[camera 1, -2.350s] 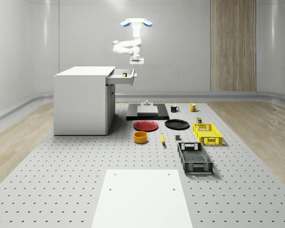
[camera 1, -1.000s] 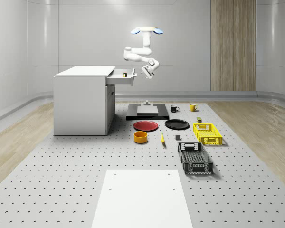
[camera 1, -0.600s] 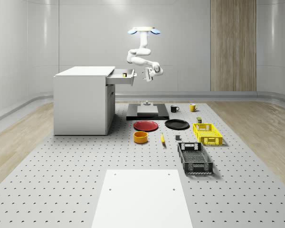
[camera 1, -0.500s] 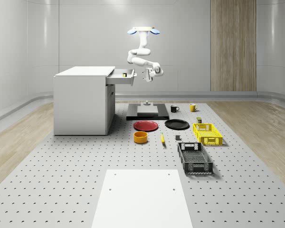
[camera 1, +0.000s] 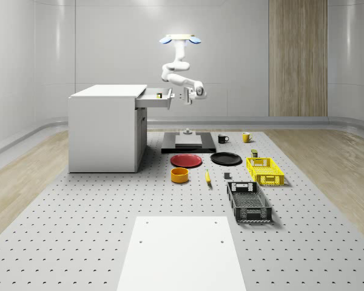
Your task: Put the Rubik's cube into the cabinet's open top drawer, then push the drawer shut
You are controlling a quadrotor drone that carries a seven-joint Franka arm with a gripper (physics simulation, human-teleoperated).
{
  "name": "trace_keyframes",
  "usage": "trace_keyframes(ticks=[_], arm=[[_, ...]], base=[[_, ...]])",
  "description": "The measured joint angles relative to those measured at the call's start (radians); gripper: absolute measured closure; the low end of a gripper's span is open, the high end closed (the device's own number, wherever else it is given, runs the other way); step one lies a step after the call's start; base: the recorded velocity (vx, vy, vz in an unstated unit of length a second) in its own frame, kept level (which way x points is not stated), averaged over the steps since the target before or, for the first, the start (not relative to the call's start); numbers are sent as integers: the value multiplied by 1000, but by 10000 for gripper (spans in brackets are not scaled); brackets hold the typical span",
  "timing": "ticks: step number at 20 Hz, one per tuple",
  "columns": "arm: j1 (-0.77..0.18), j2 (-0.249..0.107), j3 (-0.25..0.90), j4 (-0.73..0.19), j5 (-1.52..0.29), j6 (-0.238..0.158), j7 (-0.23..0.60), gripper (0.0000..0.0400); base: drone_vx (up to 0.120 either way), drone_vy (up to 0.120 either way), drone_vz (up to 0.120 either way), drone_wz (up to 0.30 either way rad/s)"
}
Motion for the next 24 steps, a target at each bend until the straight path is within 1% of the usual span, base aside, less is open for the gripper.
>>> trace_keyframes(ticks=[8,10,13,18,24], arm=[[-21,-16,-10,9,20,12,7,292],[-25,-20,-12,10,24,16,8,293],[-29,-27,-14,11,29,22,9,294],[-13,-46,-26,-7,16,36,-4,295],[50,-82,-51,-58,-43,54,-47,295]], base=[[0,-120,0,0],[0,-20,120,0],[0,0,67,0],[0,0,0,0],[0,0,0,0]])
